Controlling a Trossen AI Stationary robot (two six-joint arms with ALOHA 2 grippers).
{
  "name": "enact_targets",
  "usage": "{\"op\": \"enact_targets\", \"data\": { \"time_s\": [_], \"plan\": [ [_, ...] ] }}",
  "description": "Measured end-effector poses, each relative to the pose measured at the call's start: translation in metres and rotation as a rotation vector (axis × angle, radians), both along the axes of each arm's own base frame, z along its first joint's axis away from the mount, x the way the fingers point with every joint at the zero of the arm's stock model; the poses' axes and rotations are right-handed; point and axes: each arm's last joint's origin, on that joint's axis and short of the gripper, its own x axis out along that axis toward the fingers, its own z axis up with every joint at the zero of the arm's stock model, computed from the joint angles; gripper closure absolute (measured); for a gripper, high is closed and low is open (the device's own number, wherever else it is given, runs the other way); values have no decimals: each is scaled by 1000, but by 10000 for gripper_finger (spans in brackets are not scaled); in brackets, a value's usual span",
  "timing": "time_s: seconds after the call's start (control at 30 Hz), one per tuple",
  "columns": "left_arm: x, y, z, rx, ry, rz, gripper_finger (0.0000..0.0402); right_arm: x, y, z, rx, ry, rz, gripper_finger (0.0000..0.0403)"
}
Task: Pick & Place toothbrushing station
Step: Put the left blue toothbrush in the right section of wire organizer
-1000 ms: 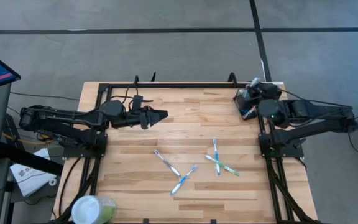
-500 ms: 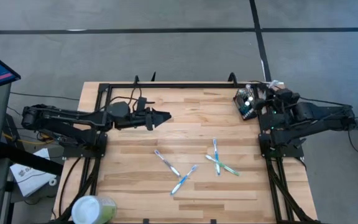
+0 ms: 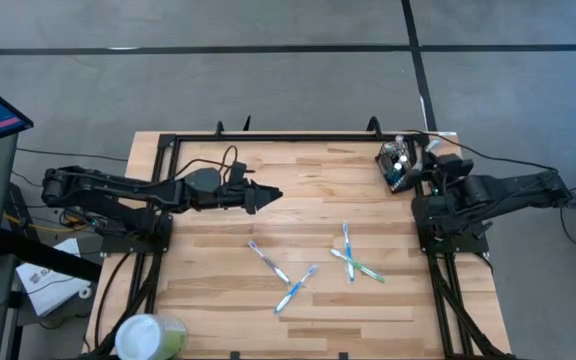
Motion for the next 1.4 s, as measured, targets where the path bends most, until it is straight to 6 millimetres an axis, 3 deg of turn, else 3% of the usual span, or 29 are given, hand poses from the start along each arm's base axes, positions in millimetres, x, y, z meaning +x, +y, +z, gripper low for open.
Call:
{"op": "enact_targets", "data": {
  "time_s": [1.4],
  "plan": [
    [0,0,0,76,13,2,188,23,-6,-53,-37,-17,-108,395]
  ]
}}
